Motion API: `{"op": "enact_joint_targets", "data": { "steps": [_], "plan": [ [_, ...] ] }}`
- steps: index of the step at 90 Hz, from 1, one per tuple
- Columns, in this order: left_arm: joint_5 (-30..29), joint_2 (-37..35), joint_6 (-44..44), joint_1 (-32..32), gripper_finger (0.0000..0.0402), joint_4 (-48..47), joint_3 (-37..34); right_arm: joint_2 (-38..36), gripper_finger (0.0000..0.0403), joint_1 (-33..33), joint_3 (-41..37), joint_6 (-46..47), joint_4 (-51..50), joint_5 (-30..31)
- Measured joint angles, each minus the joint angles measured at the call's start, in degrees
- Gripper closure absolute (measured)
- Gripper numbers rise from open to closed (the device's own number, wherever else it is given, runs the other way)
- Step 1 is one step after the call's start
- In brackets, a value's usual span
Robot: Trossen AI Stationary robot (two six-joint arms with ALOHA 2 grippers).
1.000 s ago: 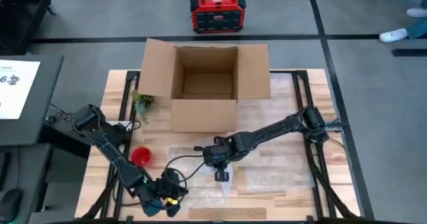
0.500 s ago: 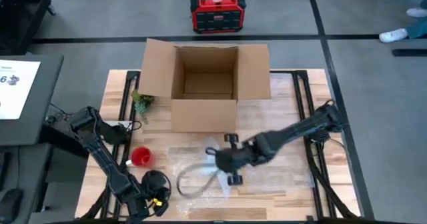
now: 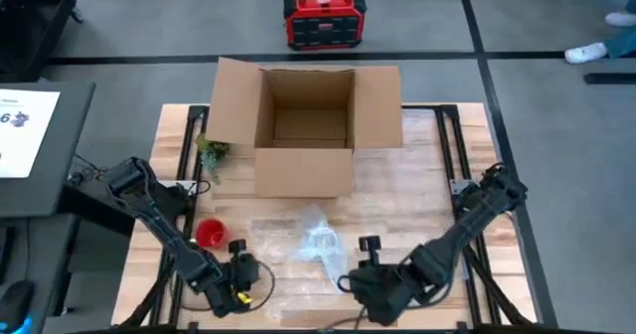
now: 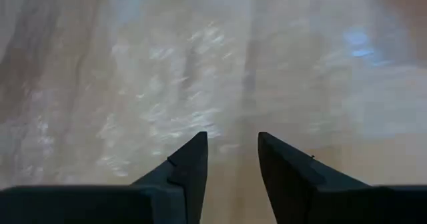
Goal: Wrap mug
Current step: Pack the white mug with the bubble wrap
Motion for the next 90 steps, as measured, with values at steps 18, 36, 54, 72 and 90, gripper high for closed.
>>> {"op": "enact_joint_targets", "data": {
  "steps": [18, 36, 54, 72, 90],
  "plan": [
    [2.64, 0.01, 3.75, 4.21, 0.0288, 6.54, -4.23, 0.00, 0.0385, 1.13, 0.00, 1.03, -0.01, 0.14],
    [6.61, 3.98, 9.72, 6.98, 0.0344, 14.74, -4.56, 0.00, 0.0385, 1.37, 0.00, 2.56, -0.05, 0.15],
    [5.73, 5.32, 10.90, 7.02, 0.0397, 13.52, -0.89, 0.00, 0.0385, 2.69, 0.00, 3.37, -0.09, 0.17],
    [2.92, 5.09, 14.24, 7.52, 0.0401, 0.49, 8.41, 0.00, 0.0385, 3.26, 0.02, 4.43, 0.26, 0.30],
    [-3.98, 5.06, 16.60, 8.96, 0.0402, -9.55, 16.15, 0.00, 0.0385, 2.34, 0.04, 5.99, 0.21, 1.04]
  ]
}}
